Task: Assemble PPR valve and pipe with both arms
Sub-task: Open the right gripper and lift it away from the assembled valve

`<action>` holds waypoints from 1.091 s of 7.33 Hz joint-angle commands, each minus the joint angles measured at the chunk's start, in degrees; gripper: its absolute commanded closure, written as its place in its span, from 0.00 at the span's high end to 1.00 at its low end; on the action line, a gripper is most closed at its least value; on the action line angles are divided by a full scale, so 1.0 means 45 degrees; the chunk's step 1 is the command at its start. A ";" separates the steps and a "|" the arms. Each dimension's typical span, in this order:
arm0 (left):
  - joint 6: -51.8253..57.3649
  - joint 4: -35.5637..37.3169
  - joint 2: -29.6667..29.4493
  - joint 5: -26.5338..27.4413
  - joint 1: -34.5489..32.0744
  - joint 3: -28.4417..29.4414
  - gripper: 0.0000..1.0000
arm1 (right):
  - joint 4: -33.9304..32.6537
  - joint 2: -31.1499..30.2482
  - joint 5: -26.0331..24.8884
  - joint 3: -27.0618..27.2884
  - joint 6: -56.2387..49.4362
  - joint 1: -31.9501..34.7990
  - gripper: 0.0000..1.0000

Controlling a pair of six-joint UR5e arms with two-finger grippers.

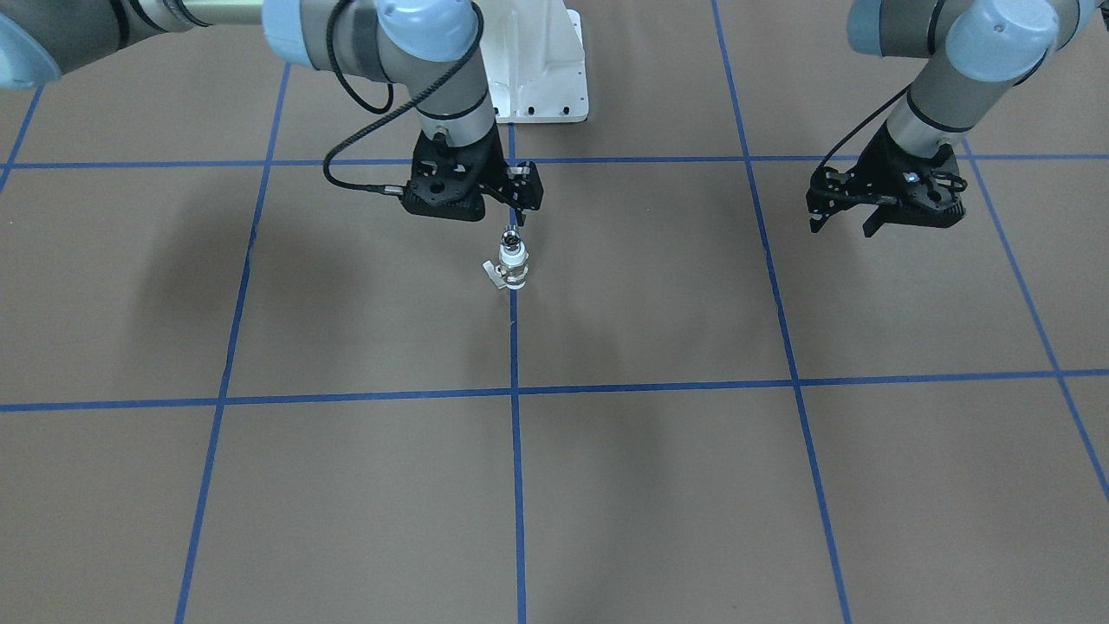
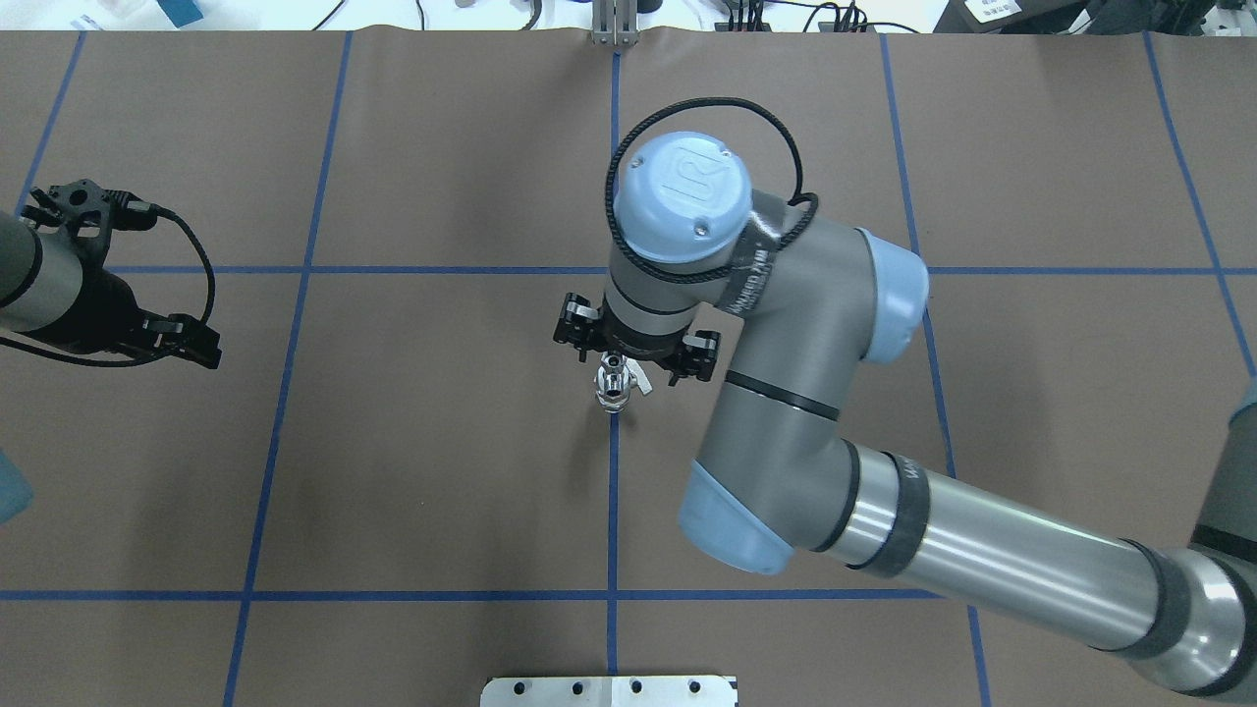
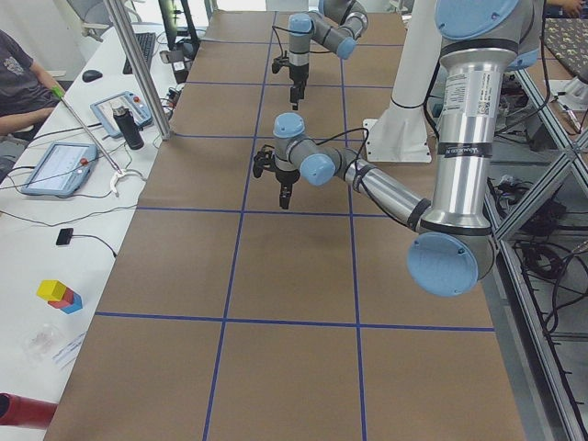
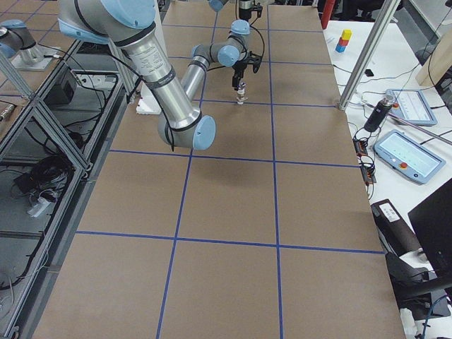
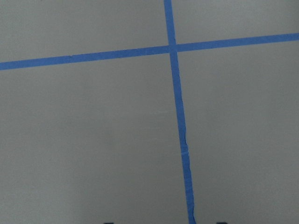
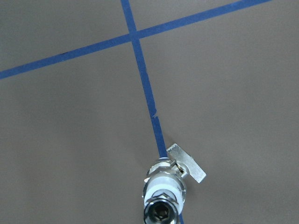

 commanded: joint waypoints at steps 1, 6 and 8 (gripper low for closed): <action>0.0278 -0.0087 0.0319 -0.0984 -0.0688 -0.0009 0.79 | 0.0140 -0.2682 0.0089 0.2237 -0.1164 0.0670 0.99; 0.6515 -0.0068 0.2058 -0.2762 -0.4315 0.0924 0.80 | 0.3237 -0.9536 0.3063 0.2933 -0.8418 0.5540 0.99; 0.9309 -0.0068 0.2565 -0.3679 -0.6132 0.1959 0.99 | 0.3696 -1.0735 0.5082 0.1119 -1.3493 0.8861 0.99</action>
